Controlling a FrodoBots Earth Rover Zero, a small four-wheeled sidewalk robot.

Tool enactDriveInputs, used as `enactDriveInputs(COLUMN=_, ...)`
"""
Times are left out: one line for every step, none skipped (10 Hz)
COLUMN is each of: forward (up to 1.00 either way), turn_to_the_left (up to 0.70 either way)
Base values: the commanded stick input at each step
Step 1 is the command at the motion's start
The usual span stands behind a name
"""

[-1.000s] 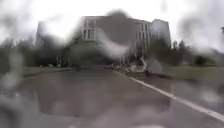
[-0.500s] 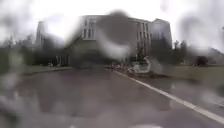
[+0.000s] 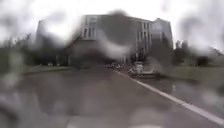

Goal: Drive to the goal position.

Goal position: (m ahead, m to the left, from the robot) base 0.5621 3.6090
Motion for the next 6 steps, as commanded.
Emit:
enactDriveInputs(forward=1.0, turn_to_the_left=0.0)
enactDriveInputs(forward=1.0, turn_to_the_left=0.0)
enactDriveInputs(forward=1.0, turn_to_the_left=0.0)
enactDriveInputs(forward=1.0, turn_to_the_left=0.0)
enactDriveInputs(forward=1.0, turn_to_the_left=0.0)
enactDriveInputs(forward=1.0, turn_to_the_left=0.0)
